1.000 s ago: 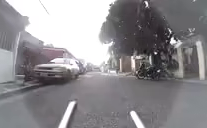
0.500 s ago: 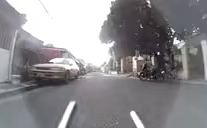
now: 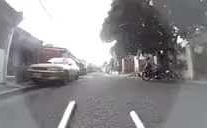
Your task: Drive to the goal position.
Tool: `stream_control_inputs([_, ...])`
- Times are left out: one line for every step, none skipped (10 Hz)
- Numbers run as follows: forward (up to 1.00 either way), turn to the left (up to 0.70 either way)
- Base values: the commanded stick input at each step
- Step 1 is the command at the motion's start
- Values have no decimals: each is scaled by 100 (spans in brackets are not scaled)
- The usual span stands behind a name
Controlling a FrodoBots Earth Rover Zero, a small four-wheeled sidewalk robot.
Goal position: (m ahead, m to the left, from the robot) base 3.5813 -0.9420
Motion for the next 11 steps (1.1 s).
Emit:
stream_control_inputs([67,0])
stream_control_inputs([65,0])
stream_control_inputs([63,0])
stream_control_inputs([61,0])
stream_control_inputs([60,0])
stream_control_inputs([57,0])
stream_control_inputs([52,0])
stream_control_inputs([47,0])
stream_control_inputs([45,0])
stream_control_inputs([45,0])
stream_control_inputs([45,0])
